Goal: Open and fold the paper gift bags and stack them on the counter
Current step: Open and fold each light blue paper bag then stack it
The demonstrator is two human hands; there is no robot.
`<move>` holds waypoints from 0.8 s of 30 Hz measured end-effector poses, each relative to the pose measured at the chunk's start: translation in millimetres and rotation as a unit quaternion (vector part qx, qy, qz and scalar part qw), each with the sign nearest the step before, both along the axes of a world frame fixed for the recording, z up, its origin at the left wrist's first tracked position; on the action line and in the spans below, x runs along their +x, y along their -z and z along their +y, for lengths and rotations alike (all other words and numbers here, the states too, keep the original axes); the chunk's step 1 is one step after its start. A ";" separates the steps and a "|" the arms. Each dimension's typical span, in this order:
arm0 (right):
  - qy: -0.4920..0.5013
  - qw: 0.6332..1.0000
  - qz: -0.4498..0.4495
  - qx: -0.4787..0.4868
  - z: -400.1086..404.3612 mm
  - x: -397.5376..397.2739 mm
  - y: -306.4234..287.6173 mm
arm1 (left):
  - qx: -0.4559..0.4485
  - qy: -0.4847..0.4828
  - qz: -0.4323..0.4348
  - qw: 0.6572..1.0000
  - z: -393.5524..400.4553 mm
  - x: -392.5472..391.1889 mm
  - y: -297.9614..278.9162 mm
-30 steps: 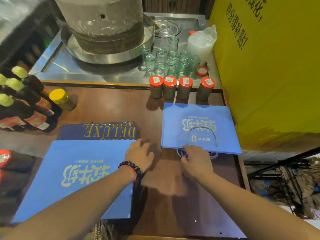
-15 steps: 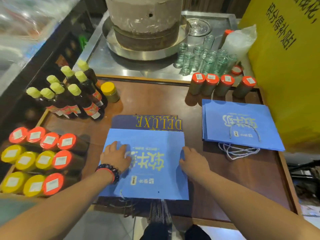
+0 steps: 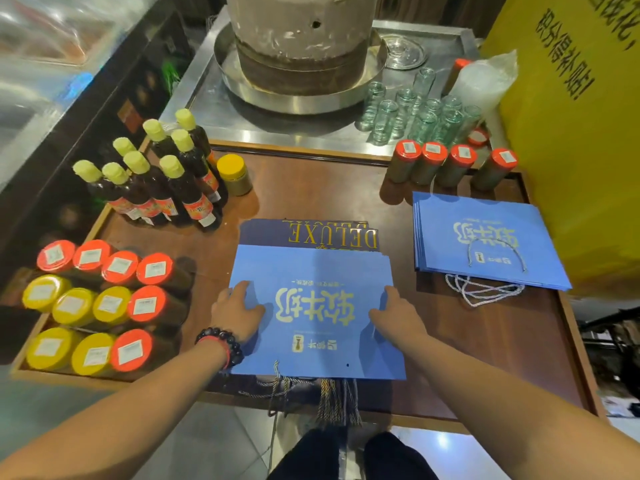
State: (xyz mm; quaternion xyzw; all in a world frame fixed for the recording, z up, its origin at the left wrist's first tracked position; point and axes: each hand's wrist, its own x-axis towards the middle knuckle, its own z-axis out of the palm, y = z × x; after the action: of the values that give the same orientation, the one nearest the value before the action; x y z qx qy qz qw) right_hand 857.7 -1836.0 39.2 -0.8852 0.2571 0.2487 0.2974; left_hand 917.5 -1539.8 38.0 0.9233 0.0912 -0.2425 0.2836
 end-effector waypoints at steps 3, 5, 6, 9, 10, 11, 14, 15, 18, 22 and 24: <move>0.022 1.000 -0.015 -0.004 -1.6 -4.1 -4.5 | -0.039 -0.003 -0.012 0.999 -3.7 -0.7 -5.4; 0.043 0.999 -0.033 -0.002 -4.4 -7.0 -8.3 | -0.062 -0.002 -0.020 0.998 -5.5 -1.1 -9.9; 0.053 0.998 -0.043 -0.001 -7.1 -8.4 -10.4 | -0.066 0.004 -0.021 0.998 -6.4 -1.3 -12.7; 0.060 0.996 -0.058 -0.012 -21.5 -13.3 -19.3 | -0.056 0.044 -0.012 0.997 -14.6 -6.0 -28.4; 0.060 0.996 -0.062 -0.019 -28.5 -15.5 -22.5 | -0.059 0.065 -0.010 0.996 -19.3 -8.2 -34.8; 0.064 0.996 -0.063 -0.025 -36.2 -18.4 -25.6 | -0.065 0.091 -0.013 0.994 -24.8 -10.5 -40.9; 0.085 0.994 -0.062 -0.031 -64.7 -27.0 -32.2 | -0.080 0.226 -0.011 0.971 -44.3 -16.0 -62.8; 0.082 0.995 -0.055 -0.036 -75.4 -30.1 -35.4 | -0.079 0.290 -0.001 0.954 -52.1 -17.6 -69.9; 0.066 0.996 -0.005 -0.055 -111.1 -42.6 -45.6 | -0.022 0.490 -0.006 0.872 -78.8 -24.2 -83.8; 0.056 0.995 0.039 -0.070 -159.5 -65.1 -51.3 | 0.000 0.560 -0.050 0.827 -125.5 -38.8 -94.3; 0.055 0.994 0.057 -0.075 -178.9 -76.2 -55.9 | -0.020 0.555 -0.049 0.830 -149.2 -41.0 -100.0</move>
State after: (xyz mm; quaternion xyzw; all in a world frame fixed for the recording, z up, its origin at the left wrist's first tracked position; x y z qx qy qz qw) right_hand 781.5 -2014.9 95.2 -0.8737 0.3399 0.2625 0.2283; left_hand 876.6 -1689.0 138.1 0.8233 -0.4554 -0.3154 0.1236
